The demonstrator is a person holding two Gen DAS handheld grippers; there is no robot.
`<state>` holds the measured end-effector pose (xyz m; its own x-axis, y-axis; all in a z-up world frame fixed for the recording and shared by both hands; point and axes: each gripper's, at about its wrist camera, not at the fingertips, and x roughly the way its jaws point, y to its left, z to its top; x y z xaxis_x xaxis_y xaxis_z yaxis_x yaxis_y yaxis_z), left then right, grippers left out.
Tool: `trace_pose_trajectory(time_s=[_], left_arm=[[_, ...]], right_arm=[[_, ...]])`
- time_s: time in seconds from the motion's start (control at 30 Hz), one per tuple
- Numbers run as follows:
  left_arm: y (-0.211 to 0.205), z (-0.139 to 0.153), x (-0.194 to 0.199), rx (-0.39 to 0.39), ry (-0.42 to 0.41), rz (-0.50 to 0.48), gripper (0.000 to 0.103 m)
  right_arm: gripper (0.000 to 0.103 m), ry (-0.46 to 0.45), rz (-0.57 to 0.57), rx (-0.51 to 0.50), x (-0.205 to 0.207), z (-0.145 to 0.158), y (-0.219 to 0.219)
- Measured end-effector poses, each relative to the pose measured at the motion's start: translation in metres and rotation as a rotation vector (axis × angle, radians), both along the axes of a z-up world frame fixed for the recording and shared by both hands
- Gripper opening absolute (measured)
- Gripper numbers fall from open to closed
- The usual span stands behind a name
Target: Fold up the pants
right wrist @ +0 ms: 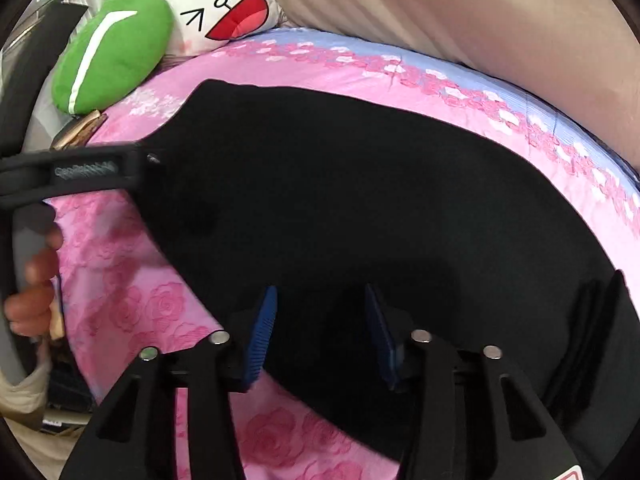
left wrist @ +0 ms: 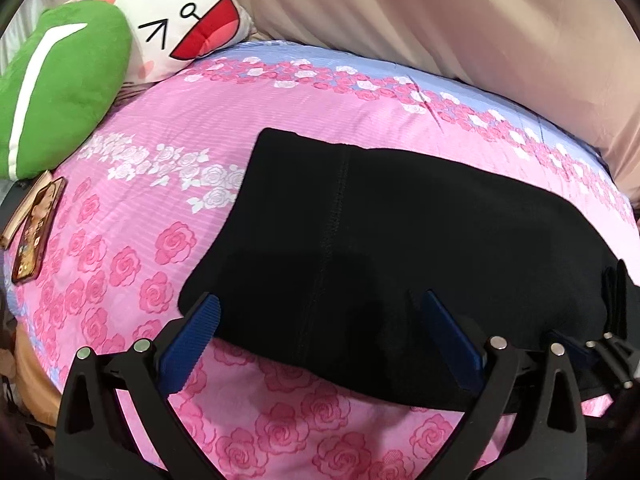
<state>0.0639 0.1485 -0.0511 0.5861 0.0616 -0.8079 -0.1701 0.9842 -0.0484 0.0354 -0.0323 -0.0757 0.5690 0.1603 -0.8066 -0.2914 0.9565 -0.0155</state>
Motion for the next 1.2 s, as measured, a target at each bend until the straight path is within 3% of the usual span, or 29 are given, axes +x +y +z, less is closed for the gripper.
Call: trace_pose_trajectory(time_s=[0.03,0.07,0.2,0.3,0.37,0.4,0.5,0.53,0.6,0.63,0.67,0.7,0.77,0.87,0.93,0.97,1.0,1.07,1.1,1.2], left_arm=[[0.004,0.003,-0.003,-0.007,-0.007,0.016,0.098],[0.008,0.006,-0.006,-0.017,-0.015,0.030,0.098],[0.043,0.013,-0.020,-0.125,-0.024,0.100,0.098],[0.065,-0.004,-0.019,-0.240,0.044,0.144,0.098],[0.074,-0.018,-0.018,-0.342,0.065,0.169,0.098],[0.075,-0.022,-0.016,-0.376,0.073,0.180,0.098],[0.072,-0.022,-0.004,-0.367,0.034,0.201,0.098],[0.071,-0.023,0.001,-0.396,0.026,0.186,0.090],[0.068,-0.020,0.009,-0.364,0.025,0.217,0.076],[0.066,-0.016,0.010,-0.331,0.015,0.223,0.047],[0.065,-0.012,0.011,-0.325,0.008,0.219,0.025],[0.064,-0.009,0.013,-0.362,0.012,0.201,0.023],[0.056,0.005,0.013,-0.358,-0.015,0.191,0.019],[-0.003,0.063,0.004,-0.268,-0.143,0.025,0.019],[-0.048,0.088,-0.002,-0.255,-0.189,-0.104,0.020],[-0.077,0.096,-0.004,-0.250,-0.190,-0.183,0.025],[-0.115,0.096,-0.004,-0.252,-0.171,-0.285,0.030],[-0.157,0.082,-0.002,-0.242,-0.116,-0.384,0.060],[-0.179,0.069,-0.002,-0.211,-0.069,-0.422,0.064],[-0.193,0.051,-0.013,-0.188,-0.027,-0.418,0.083]], right_arm=[[0.017,0.003,-0.004,0.018,-0.001,0.001,-0.001],[0.005,0.019,0.004,0.044,-0.002,0.004,-0.001],[0.005,0.018,0.001,0.056,-0.013,0.007,-0.001],[0.016,-0.018,-0.044,0.123,-0.026,0.020,-0.015],[0.044,-0.092,-0.112,0.097,-0.041,0.033,-0.027],[0.048,-0.117,-0.147,0.075,-0.047,0.038,-0.033],[0.053,-0.131,-0.202,0.060,-0.057,0.044,-0.052],[0.055,-0.136,-0.230,0.061,-0.061,0.045,-0.061],[0.055,-0.144,-0.273,0.064,-0.068,0.046,-0.075],[0.056,-0.149,-0.304,0.068,-0.073,0.046,-0.085],[0.056,-0.151,-0.323,0.070,-0.076,0.046,-0.092],[0.057,-0.156,-0.345,0.070,-0.080,0.046,-0.100],[0.060,-0.165,-0.379,0.069,-0.087,0.047,-0.112],[0.060,-0.185,-0.439,0.075,-0.096,0.051,-0.135],[0.060,-0.206,-0.474,0.087,-0.101,0.054,-0.150],[0.061,-0.215,-0.489,0.093,-0.105,0.055,-0.158],[0.061,-0.220,-0.504,0.097,-0.107,0.054,-0.165],[0.061,-0.220,-0.540,0.095,-0.111,0.052,-0.179],[0.061,-0.214,-0.554,0.098,-0.112,0.051,-0.183],[0.061,-0.188,-0.611,0.105,-0.125,0.046,-0.206]])
